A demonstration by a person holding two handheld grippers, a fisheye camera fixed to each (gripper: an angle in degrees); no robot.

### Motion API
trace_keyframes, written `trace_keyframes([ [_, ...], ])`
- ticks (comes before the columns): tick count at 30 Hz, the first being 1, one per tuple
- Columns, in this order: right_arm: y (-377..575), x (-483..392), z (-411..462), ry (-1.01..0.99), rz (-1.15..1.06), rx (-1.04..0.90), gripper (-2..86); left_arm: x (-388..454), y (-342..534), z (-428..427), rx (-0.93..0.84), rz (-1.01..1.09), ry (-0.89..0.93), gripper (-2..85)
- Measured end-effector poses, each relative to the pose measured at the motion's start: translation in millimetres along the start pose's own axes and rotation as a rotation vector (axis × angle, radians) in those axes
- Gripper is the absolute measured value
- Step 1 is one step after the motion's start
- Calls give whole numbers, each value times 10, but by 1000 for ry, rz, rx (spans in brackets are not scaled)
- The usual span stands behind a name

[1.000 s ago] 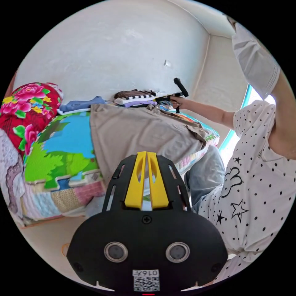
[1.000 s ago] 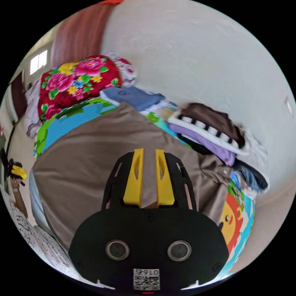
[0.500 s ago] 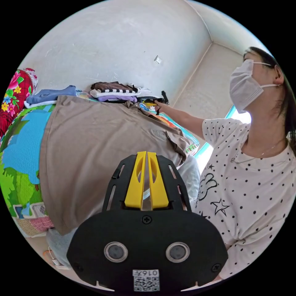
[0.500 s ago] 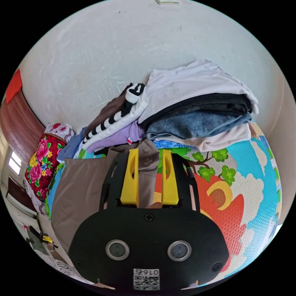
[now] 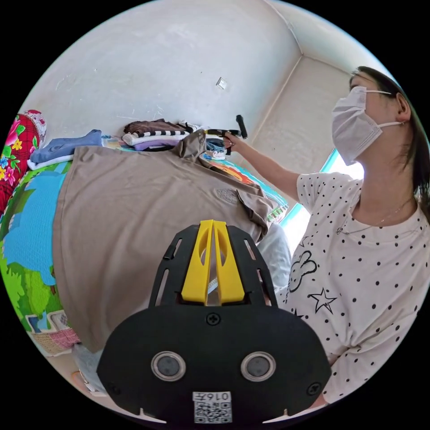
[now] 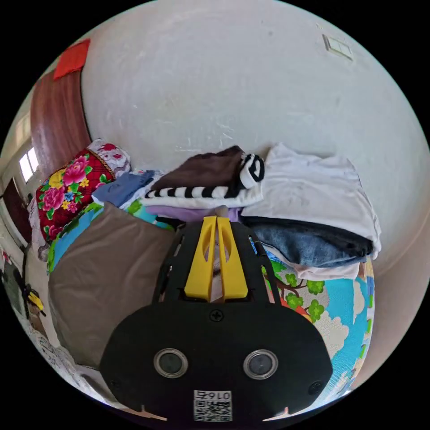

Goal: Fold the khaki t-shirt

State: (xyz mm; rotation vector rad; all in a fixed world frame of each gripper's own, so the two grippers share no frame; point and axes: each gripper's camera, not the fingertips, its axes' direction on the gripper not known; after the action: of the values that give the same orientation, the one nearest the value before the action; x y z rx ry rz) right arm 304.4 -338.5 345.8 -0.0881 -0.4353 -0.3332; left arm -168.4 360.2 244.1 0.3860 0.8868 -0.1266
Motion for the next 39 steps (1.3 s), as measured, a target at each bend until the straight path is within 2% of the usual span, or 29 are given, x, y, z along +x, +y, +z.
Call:
trace_keyframes([
  [2,215,-265,-337,-101,-161,-15,0,63,-63,43,-3,14,14,-10],
  [5,645,-552,-512,-144,-262,-142,14,144,-190,145,-21,24,45,-10],
  [9,1156,-542,-737,-104,-208,-207,40,301,-415,275,-41,42,68,-10],
  [14,1680,-522,-945,140,-279,-284,59,538,-659,434,-63,91,89,-10],
  [19,1749,-648,-880,73,-315,-284,75,787,-864,593,-76,122,113,-10],
  [22,1685,-730,-712,173,-377,-314,96,904,-956,658,-89,128,122,-10],
  [27,1465,-711,-474,181,-421,-370,88,1011,-1102,653,-79,109,92,-10],
  [29,1427,-666,-319,297,-432,-425,71,1026,-1146,640,-77,96,80,-10],
  [31,1403,-569,-347,374,-415,-416,22,1035,-1184,621,-79,85,65,-10],
  [33,1346,-356,-498,380,-337,-394,11,1024,-1239,587,-82,64,52,-10],
  [37,1218,518,-887,395,-37,-420,8,1010,-1381,566,-83,66,26,-10],
  [39,1220,948,-1003,342,87,-413,13,992,-1522,608,-76,67,46,-10],
])
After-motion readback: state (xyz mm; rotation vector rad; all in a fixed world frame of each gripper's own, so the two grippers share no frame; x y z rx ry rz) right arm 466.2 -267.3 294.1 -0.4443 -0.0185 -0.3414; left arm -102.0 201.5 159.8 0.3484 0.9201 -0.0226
